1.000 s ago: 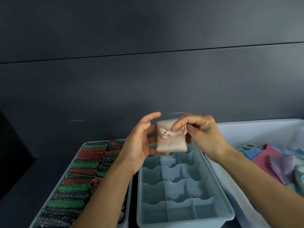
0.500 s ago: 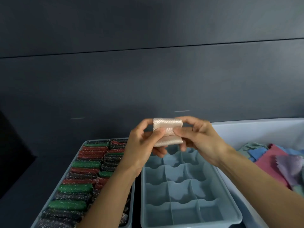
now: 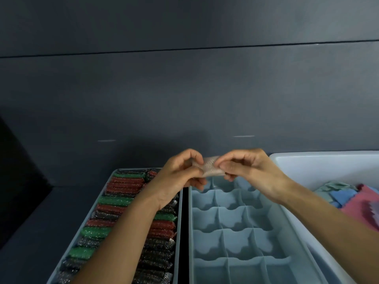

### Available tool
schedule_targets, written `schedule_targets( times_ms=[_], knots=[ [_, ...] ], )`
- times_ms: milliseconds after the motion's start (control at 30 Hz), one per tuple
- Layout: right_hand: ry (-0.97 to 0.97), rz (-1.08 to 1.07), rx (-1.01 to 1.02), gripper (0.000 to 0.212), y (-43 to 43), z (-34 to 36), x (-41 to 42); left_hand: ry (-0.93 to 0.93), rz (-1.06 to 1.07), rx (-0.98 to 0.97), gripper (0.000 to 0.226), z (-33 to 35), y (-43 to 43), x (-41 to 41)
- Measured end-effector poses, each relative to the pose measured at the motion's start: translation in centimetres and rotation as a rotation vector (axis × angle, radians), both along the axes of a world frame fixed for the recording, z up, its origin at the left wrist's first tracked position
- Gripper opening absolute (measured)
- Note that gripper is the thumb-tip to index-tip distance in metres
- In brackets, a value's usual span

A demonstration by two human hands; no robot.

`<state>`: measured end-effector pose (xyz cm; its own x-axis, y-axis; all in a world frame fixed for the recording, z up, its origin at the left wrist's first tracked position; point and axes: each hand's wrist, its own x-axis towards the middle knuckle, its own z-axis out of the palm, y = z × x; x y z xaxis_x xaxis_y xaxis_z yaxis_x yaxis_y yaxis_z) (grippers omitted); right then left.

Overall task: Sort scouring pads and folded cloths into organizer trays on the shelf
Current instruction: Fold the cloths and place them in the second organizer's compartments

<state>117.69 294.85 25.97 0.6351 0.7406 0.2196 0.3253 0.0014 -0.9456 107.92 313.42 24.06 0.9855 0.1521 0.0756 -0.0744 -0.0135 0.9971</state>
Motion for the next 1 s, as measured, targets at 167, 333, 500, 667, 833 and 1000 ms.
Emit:
schedule_targets(
  times_ms=[167, 333, 500, 667, 833, 1000],
  knots=[
    [-0.139, -0.035, -0.267, 0.024, 2.1, -0.7, 2.1, 0.019, 0.054, 0.312, 0.024, 0.2, 0.8, 1.4],
    [-0.247, -0.036, -0.454, 0.015, 4.4, -2.8, 4.2, 0.021, 0.201, 0.738, 0.034, -1.7, 0.9, 2.5],
    [-0.346, -0.136, -0.582, 0.016, 6.2, -6.9, 4.7, 0.186, 0.18, 1.11, 0.079, -3.9, 0.9, 2.2],
    [-0.583, -0.203, -0.785, 0.021, 6.9, -8.8, 4.4, 0.309, 0.07, 1.152, 0.097, -4.7, 1.3, 1.7],
    [-0.708, -0.16, -0.988, 0.025, 8.9, -8.4, 4.3, 0.296, 0.053, 1.188, 0.094, -5.1, 1.7, 1.9],
    [-0.587, -0.071, -1.079, 0.034, 9.5, -7.7, 3.8, 0.254, 0.057, 1.206, 0.085, -5.8, 2.3, 2.1]
  ],
)
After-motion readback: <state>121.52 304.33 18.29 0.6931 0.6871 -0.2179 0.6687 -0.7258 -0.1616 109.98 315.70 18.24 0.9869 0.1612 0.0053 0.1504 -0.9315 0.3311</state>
